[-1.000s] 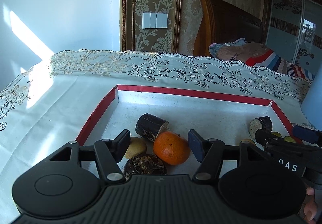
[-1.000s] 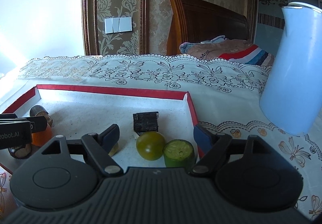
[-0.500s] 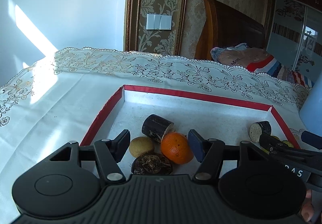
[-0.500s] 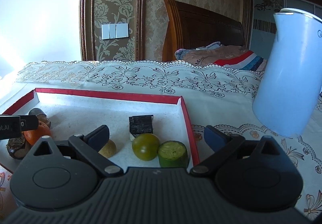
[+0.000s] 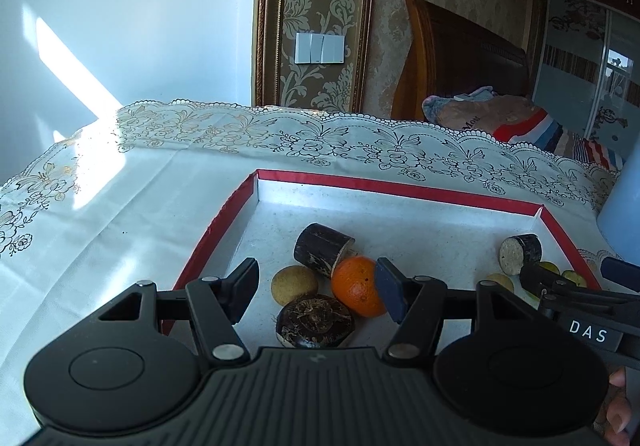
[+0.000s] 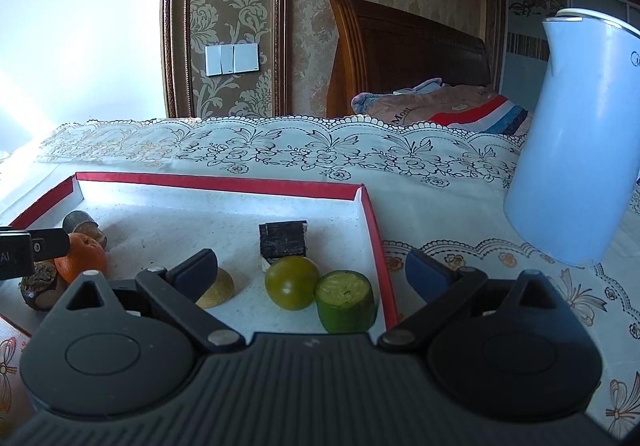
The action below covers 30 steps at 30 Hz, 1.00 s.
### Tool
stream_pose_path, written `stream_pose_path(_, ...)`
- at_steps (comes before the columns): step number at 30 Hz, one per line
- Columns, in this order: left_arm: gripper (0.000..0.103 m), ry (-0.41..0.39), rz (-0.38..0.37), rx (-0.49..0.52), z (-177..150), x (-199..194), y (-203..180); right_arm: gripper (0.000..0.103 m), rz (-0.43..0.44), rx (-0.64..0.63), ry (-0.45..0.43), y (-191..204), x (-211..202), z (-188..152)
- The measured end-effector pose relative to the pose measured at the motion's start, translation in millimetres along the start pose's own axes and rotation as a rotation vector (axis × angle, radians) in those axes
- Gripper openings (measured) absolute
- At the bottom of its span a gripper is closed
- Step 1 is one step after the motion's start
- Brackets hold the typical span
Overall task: Organize fruits
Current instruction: 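Lift both open grippers up out of the tray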
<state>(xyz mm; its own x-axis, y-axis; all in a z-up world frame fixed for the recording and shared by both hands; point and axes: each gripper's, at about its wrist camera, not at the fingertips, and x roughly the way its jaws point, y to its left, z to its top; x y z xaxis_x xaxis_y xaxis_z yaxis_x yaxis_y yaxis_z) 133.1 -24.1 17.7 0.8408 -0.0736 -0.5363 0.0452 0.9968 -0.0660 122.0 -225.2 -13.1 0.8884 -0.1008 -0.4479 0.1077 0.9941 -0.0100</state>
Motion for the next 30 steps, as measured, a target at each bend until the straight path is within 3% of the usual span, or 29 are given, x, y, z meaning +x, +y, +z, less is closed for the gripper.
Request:
stream_pose_path(8,0.063,0.0,-0.01,-0.037,-4.9,-12.7,10.6,0.1,0.021,-0.01,-0.005,1.9,-6.5,-3.5)
stream_pose_path(18,0.063,0.018,0.015,-0.015,-9.0,-11.9,11.0,0.101,0.041,-0.025,0.006,4.1,-16.1,-7.4)
stream_pose_path(27,0.064,0.019,-0.006,-0.015,-22.2,-30.6,17.4,0.103,0.066,-0.04,0.005,6.9,-30.0,-13.8)
stream_pose_path(30,0.07,0.004,0.005,0.005,-24.9,-34.6,14.5,0.103,0.071,-0.045,0.005,7.4,-33.9,-15.8)
